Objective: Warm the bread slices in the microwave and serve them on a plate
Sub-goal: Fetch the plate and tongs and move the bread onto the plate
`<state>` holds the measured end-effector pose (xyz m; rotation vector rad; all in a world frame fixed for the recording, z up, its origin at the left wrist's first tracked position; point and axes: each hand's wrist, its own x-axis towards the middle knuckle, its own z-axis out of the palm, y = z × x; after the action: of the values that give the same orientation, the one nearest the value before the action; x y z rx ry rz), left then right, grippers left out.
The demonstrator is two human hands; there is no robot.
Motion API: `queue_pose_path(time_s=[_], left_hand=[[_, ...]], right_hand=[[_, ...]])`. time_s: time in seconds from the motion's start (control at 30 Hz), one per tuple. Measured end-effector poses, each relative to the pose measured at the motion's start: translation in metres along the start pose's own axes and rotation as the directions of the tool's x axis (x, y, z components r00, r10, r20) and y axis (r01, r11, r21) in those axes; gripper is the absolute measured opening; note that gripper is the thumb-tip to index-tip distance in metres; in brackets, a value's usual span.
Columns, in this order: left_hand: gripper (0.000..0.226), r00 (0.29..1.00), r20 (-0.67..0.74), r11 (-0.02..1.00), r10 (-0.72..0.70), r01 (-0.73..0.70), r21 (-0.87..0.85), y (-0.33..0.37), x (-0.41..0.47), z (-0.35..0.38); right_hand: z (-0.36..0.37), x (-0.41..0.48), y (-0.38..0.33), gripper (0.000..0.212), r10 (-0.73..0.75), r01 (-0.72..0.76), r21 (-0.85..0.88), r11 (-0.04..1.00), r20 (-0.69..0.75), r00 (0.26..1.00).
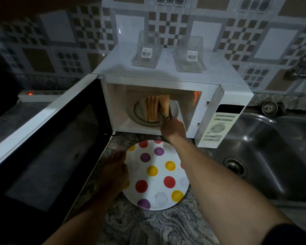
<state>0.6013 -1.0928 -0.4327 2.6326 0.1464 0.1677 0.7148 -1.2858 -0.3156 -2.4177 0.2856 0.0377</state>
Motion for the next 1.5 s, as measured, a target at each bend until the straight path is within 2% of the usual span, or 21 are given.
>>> queue_pose_path(time_s=[0.1,0.23,0.3,0.37,0.5,0.77,0.9,1.1,1.33,1.5], left_hand=[[0.050,1.000,-0.006,1.000,-0.004,0.003,-0.021,0.005,-0.002,-0.005],[0.055,0.998,-0.006,0.997,0.062,-0.061,0.042,0.002,-0.003,-0.002],[0.055,0.997,0.058,0.993,0.052,-0.057,0.101,-0.002,-0.001,-0.001],[0.058,0.997,0.076,0.998,0.010,-0.014,0.054,0.003,-0.003,-0.006],[0.052,0.996,0.073,0.998,0.055,-0.053,-0.027,0.005,-0.005,-0.005],[0.063,0.984,0.176,0.999,-0.032,0.034,-0.010,-0.001,-0.009,0.001],[0.064,0.973,0.194,0.991,-0.130,0.124,0.042,0.008,-0.023,-0.004],[0.071,0.953,0.260,0.987,-0.159,0.145,0.072,0.009,-0.038,-0.007],[0.076,0.944,0.294,0.987,-0.147,0.121,0.105,0.011,-0.039,-0.007],[0.079,0.966,0.239,0.986,-0.095,0.059,0.154,0.012,-0.043,-0.005]], right_hand=[[-0.006,-0.001,0.002,0.028,0.007,-0.007,-0.017,1.000,0.002,1.000],[-0.009,-0.001,0.006,0.026,0.015,-0.015,-0.008,1.000,-0.008,1.000],[-0.011,-0.003,0.006,0.026,0.032,-0.033,-0.014,0.999,-0.025,0.999],[-0.014,-0.008,0.007,0.026,0.032,-0.033,-0.030,0.999,-0.044,0.999],[-0.021,-0.019,0.006,0.027,0.046,-0.047,-0.025,0.999,-0.057,0.997],[-0.033,-0.083,0.024,0.031,0.051,-0.056,-0.057,0.997,-0.083,0.995],[-0.038,-0.125,0.037,0.030,0.034,-0.041,-0.063,0.997,-0.103,0.994],[-0.028,-0.172,0.057,0.036,0.060,-0.071,-0.134,0.988,-0.081,0.995],[-0.011,-0.213,0.074,0.032,0.025,-0.030,-0.173,0.984,-0.033,0.999],[0.008,-0.223,0.093,0.034,0.025,-0.026,-0.194,0.981,-0.011,1.000]])
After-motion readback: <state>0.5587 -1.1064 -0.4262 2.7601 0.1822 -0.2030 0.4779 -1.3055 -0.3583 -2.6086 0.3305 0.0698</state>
